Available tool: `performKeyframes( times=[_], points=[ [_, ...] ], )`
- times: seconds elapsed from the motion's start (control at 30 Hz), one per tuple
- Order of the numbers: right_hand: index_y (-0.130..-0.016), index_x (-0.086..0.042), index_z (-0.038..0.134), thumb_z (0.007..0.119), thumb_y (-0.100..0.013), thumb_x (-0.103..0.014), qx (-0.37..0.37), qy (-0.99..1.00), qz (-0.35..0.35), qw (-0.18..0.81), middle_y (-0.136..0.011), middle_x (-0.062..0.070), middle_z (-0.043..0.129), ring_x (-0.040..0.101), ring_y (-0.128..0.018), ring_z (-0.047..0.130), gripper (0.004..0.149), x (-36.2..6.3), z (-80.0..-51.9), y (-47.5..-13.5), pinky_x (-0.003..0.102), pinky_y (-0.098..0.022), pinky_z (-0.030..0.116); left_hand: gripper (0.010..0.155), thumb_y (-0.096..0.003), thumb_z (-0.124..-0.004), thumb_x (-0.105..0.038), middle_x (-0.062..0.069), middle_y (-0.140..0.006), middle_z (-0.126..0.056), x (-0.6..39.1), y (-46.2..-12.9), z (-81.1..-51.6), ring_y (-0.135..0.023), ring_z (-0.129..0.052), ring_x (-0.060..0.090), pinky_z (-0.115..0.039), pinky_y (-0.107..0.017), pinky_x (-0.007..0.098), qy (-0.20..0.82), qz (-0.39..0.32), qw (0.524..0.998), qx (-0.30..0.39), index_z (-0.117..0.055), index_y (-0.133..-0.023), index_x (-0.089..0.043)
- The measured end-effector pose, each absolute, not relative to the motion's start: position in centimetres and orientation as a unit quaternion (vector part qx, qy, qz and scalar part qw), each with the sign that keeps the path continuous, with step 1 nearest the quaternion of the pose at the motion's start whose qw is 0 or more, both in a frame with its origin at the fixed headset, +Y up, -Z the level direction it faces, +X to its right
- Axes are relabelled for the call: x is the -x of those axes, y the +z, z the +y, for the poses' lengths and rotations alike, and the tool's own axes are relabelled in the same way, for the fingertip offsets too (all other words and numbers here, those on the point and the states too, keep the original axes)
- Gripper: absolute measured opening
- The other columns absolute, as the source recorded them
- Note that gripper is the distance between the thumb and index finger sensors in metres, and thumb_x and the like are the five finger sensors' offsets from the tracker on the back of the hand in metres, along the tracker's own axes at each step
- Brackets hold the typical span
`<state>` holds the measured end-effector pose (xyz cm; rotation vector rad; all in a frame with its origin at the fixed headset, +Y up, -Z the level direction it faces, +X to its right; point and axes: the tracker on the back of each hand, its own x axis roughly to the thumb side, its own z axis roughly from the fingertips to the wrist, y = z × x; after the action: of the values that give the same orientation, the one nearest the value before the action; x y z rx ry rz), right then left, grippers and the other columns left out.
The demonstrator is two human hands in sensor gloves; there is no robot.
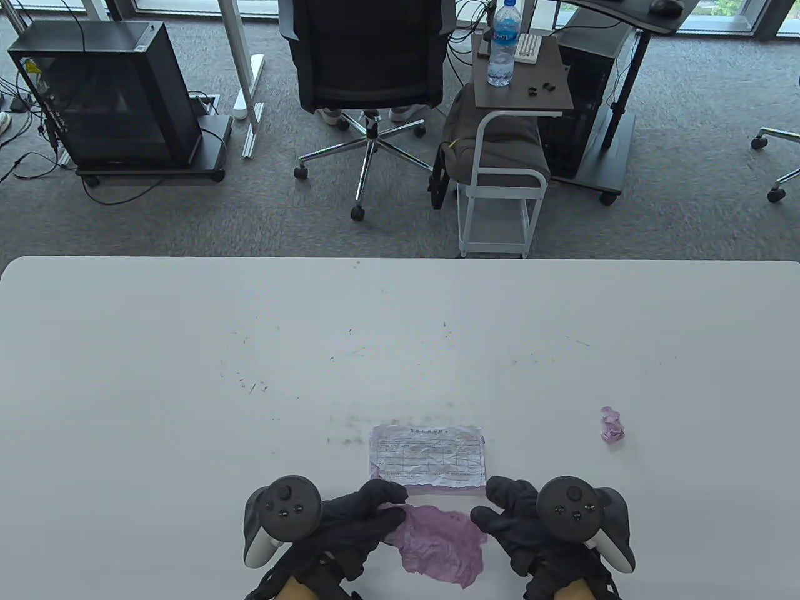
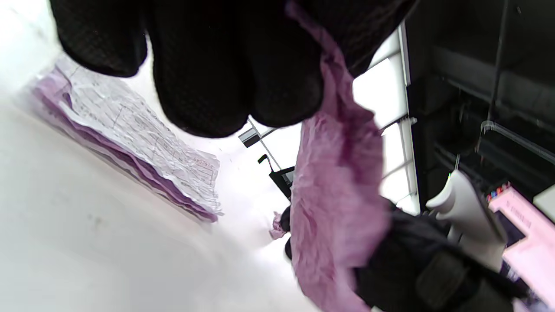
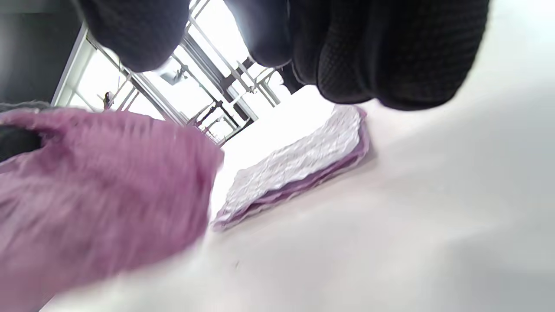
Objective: Flatten crumpled invoices and stack
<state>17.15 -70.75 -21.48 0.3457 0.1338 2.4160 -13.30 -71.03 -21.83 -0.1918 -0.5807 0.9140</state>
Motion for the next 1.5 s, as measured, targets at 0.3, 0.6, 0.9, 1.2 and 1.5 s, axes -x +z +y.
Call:
performKeyframes(
  times=[0.3, 0.6, 0.9, 1.2, 1.5],
  points=[
    [-0.105, -0.007, 0.041, 0.079, -0.045, -0.055, -0.322, 0.87, 0.113, 0.355, -0.105, 0.032, 0.051, 0.048, -0.084, 0.065, 0.085, -11.3, -70.6, -20.1, 0.057, -0.055, 0.072, 0.043, -0.0562, -0.079, -0.034, 0.001, -0.048, -0.097, 10.9, -20.8, -70.8, -0.041, -0.104, 0.028, -0.078, -0.052, 0.06, 0.417, -0.307, 0.849, 0.106, -0.081, -0.09, -0.007],
    [-0.081, -0.008, 0.077, 0.079, -0.051, -0.033, -0.256, 0.852, 0.066, 0.451, -0.049, 0.01, 0.099, 0.02, -0.028, 0.099, 0.039, -12.1, -71.3, -20.9, 0.036, -0.02, 0.09, 0.078, -0.0473, -0.076, -0.064, 0.02, -0.11, -0.052, 11.8, -21.5, -72.9, -0.09, -0.074, 0.052, -0.063, -0.061, 0.072, 0.517, -0.289, 0.771, 0.232, -0.065, -0.107, -0.015],
    [-0.077, -0.009, 0.08, 0.076, -0.052, -0.038, -0.221, 0.859, 0.036, 0.46, -0.039, 0.002, 0.096, 0.013, -0.019, 0.094, 0.039, -13.3, -71.1, -21.0, 0.033, -0.015, 0.088, 0.046, -0.0555, -0.086, -0.03, 0.012, -0.094, -0.081, 11.3, -22.0, -73.5, -0.079, -0.094, 0.036, -0.069, -0.063, 0.066, 0.61, -0.296, 0.701, 0.22, -0.065, -0.096, -0.019],
    [-0.074, -0.011, 0.083, 0.076, -0.052, -0.04, -0.159, 0.874, -0.017, 0.459, -0.036, 0.002, 0.097, 0.013, -0.016, 0.094, 0.038, -15.4, -71.1, -21.4, 0.032, -0.013, 0.088, 0.044, -0.0589, -0.079, -0.028, 0.007, -0.075, -0.09, 12.5, -22.3, -73.5, -0.056, -0.1, 0.029, -0.074, -0.058, 0.061, 0.576, -0.235, 0.763, 0.175, -0.073, -0.098, -0.009],
    [-0.075, -0.011, 0.083, 0.076, -0.052, -0.04, -0.187, 0.876, 0.028, 0.445, -0.038, 0.004, 0.098, 0.015, -0.019, 0.096, 0.038, -15.2, -71.7, -21.4, 0.034, -0.015, 0.089, 0.077, -0.056, -0.072, -0.055, 0.02, -0.108, -0.055, 13.8, -22.1, -72.1, -0.087, -0.076, 0.049, -0.065, -0.061, 0.066, 0.487, -0.257, 0.831, 0.083, -0.046, -0.113, -0.009]
  ],
)
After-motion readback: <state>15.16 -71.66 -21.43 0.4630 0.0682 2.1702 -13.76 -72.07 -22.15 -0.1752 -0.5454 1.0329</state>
